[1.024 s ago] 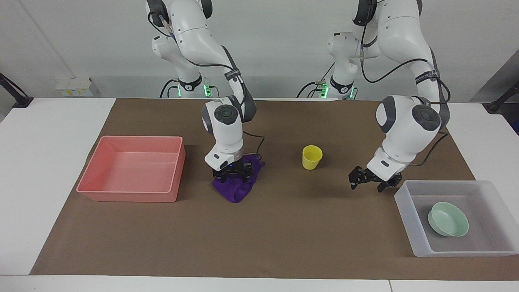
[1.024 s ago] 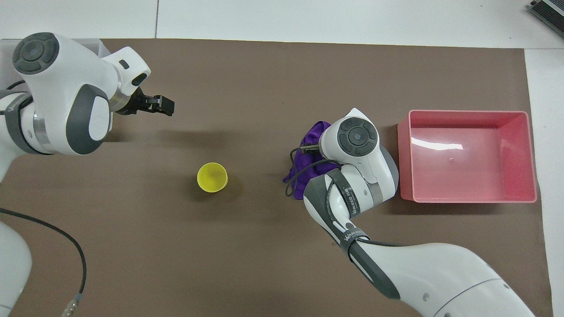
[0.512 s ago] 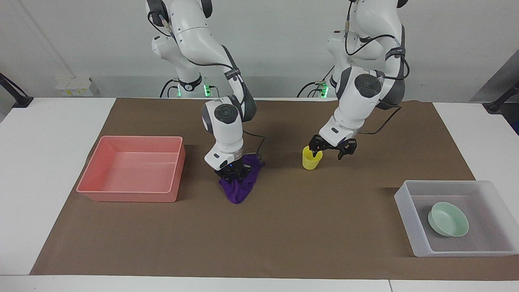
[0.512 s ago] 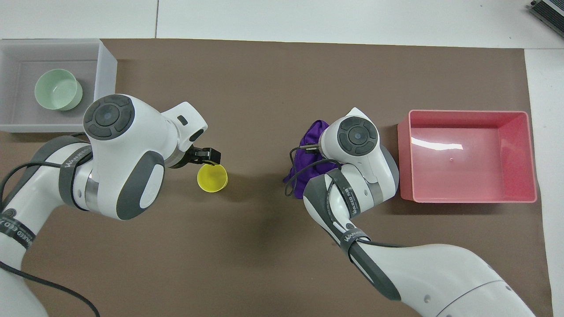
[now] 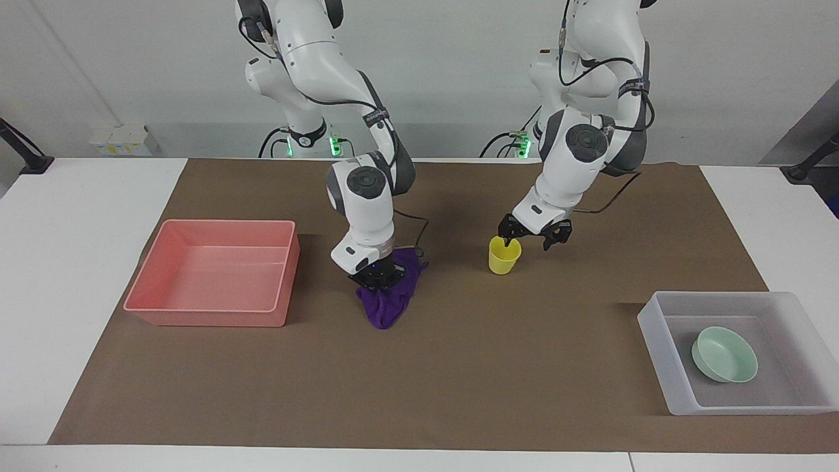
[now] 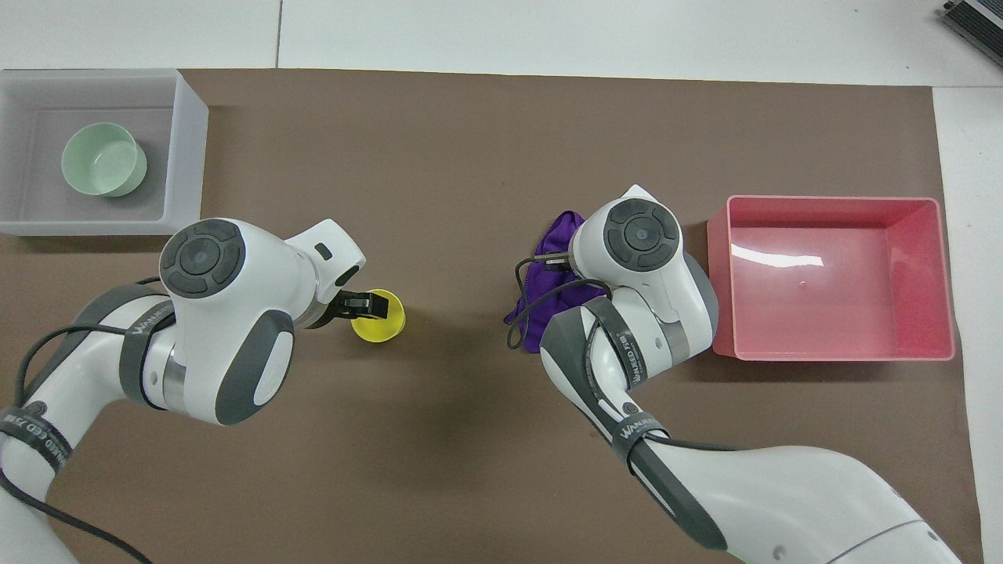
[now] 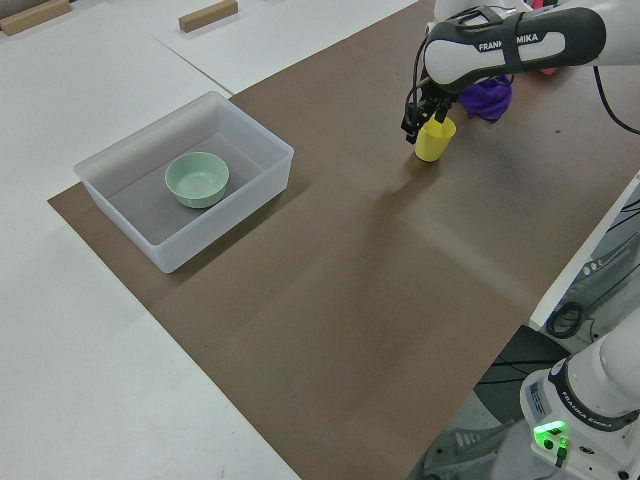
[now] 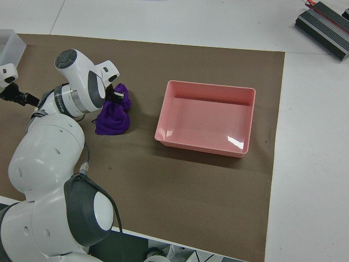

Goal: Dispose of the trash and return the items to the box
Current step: 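Grasp the yellow cup with the left gripper while the right lifts the cloth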

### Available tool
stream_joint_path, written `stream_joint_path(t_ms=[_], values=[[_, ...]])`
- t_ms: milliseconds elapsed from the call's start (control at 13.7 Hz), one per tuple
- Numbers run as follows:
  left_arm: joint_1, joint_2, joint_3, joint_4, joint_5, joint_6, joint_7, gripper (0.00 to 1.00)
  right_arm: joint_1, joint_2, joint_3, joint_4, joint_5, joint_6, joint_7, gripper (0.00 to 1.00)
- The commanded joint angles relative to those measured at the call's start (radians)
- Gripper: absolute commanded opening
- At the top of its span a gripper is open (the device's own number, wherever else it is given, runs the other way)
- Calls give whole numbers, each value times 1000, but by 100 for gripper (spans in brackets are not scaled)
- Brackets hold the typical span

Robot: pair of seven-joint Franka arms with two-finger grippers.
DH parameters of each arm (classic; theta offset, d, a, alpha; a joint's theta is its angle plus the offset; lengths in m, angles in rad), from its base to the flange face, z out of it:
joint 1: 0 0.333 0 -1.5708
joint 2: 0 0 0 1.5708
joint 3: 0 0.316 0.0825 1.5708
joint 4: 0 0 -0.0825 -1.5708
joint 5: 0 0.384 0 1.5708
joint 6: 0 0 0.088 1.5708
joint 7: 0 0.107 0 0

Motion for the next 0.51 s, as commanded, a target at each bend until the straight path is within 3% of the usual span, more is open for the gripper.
stream_joint_path(t_ms=[0, 146, 439], values=[[-21, -46, 15, -81, 14, 87, 3, 87, -3, -88, -1, 10, -24, -109, 32, 0], [-21, -46, 14, -98, 14, 106, 7, 75, -9, -123, -5, 39, -24, -183, 29, 0], [-25, -45, 12, -133, 14, 153, 7, 35, -27, -184, -11, 67, -20, -255, 26, 0]])
